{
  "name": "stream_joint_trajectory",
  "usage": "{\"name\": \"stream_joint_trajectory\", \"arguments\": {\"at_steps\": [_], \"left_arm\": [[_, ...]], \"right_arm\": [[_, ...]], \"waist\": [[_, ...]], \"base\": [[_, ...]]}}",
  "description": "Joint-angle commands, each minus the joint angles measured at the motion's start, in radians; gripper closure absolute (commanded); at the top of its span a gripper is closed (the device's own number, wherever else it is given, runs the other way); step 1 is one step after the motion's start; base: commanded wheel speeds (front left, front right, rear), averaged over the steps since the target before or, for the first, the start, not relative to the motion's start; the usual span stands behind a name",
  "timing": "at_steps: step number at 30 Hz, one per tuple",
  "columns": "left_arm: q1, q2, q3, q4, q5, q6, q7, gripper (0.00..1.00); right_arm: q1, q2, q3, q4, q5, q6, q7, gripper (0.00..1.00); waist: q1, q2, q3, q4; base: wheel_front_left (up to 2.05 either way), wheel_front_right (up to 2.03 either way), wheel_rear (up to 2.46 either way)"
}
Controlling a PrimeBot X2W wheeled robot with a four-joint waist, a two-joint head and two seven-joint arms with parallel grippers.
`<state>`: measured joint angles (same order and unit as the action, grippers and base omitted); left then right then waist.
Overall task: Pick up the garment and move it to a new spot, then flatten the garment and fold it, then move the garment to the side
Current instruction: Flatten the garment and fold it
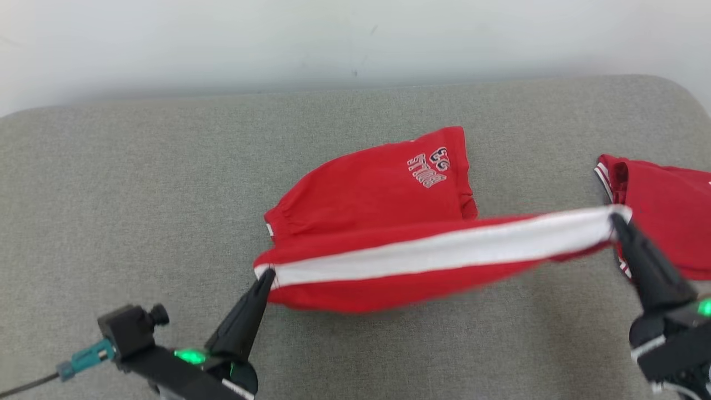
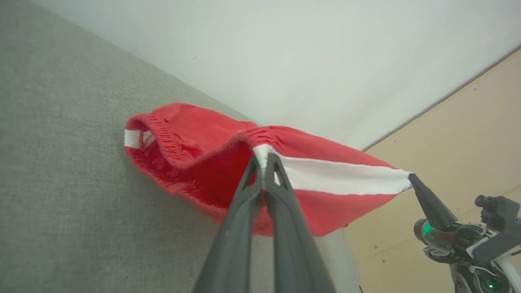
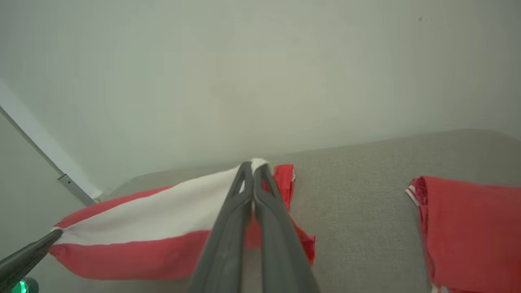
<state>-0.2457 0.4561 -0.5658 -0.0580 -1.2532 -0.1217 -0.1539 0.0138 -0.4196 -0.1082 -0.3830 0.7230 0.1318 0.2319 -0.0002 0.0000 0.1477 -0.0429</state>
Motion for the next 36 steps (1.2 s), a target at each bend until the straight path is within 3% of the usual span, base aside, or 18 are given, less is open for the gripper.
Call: {"name": "stream_joint_trajectory", "arguments": {"at_steps": [1,11,24,28,31,34,36], "left_arm": [[0.023,0.011,-0.002,-0.008,-0.015,0.005,0.006,1.0],[0.17,0.093,0.001,-0.067,-0.08,0.037,0.046,1.0],[0.315,0.144,-0.069,-0.138,-0.124,0.086,0.126,1.0],[0.353,0.158,-0.095,-0.171,-0.144,0.098,0.158,1.0],[0.368,0.153,-0.087,-0.184,-0.131,0.104,0.132,1.0],[0.346,0.133,-0.079,-0.181,-0.117,0.097,0.11,1.0],[0.298,0.112,-0.069,-0.156,-0.095,0.094,0.095,1.0]], "right_arm": [[0.028,0.004,-0.004,-0.004,0.019,-0.002,0.026,1.0],[0.226,0.054,-0.054,-0.067,0.154,-0.002,0.394,1.0],[0.393,0.268,-0.261,-0.166,0.151,-0.002,0.838,1.0],[0.415,0.32,-0.292,-0.206,0.129,-0.002,0.898,1.0],[0.376,0.324,-0.289,-0.238,0.102,-0.002,0.879,1.0],[0.314,0.278,-0.253,-0.239,0.073,-0.002,0.833,1.0],[0.226,0.202,-0.205,-0.205,0.038,-0.002,0.751,1.0]], "waist": [[0.0002,0.0,-0.005,0.0],[0.0002,0.0,-0.038,-0.002],[0.0002,0.0,-0.058,-0.005],[0.0002,0.0,-0.059,-0.008],[0.0002,0.0,-0.06,-0.007],[0.0002,0.0,-0.062,0.0],[0.0002,0.0,-0.059,0.014]], "base": [[0.0,0.0,0.0],[0.0,0.0,0.0],[0.0,0.0,0.0],[0.0,0.0,0.0],[0.0,0.0,0.0],[0.0,0.0,0.0],[0.0,0.0,0.0]]}}
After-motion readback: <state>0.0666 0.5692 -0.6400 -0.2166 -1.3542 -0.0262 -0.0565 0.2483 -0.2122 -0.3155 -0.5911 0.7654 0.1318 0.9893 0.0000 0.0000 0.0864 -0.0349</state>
